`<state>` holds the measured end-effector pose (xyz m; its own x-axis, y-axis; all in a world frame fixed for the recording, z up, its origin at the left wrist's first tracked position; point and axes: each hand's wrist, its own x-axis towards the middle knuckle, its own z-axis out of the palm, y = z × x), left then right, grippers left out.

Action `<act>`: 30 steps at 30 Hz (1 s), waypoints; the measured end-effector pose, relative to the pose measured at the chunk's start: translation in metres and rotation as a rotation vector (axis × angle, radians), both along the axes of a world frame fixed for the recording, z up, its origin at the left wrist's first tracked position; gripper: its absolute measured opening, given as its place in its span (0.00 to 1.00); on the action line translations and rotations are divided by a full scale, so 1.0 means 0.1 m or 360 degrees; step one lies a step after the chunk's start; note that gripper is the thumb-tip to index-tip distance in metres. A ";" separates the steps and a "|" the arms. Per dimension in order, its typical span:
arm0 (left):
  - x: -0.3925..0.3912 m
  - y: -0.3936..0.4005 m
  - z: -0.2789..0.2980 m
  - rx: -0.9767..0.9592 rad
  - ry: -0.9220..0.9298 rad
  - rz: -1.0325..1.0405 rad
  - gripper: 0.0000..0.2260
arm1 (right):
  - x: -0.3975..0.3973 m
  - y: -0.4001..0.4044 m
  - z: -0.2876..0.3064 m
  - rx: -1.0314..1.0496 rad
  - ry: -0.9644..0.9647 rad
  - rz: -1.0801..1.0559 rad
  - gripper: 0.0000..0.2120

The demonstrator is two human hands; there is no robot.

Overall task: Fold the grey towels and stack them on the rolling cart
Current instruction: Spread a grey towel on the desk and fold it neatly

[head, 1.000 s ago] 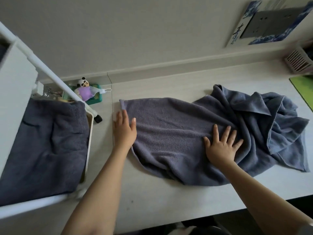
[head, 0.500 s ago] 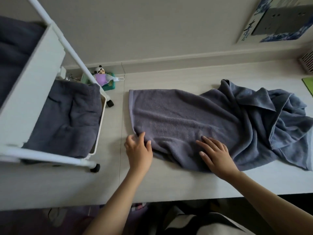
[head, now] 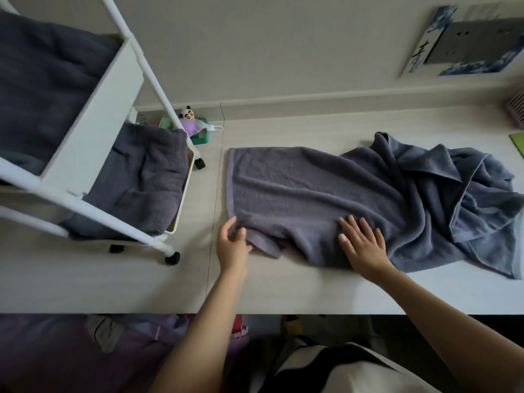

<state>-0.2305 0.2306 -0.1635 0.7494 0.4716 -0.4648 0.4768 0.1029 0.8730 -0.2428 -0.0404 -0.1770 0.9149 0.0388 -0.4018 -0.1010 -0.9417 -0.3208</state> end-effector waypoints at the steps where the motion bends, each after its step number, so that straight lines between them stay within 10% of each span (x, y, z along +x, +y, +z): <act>1: 0.01 0.10 0.04 0.0101 -0.0017 -0.0016 0.14 | 0.06 -0.01 0.01 -0.0025 0.0017 -0.0038 0.25; 30: -0.30 0.24 -0.39 0.1945 0.0212 -0.1403 0.29 | -0.12 0.26 -0.20 -0.0467 -0.0214 0.0215 0.36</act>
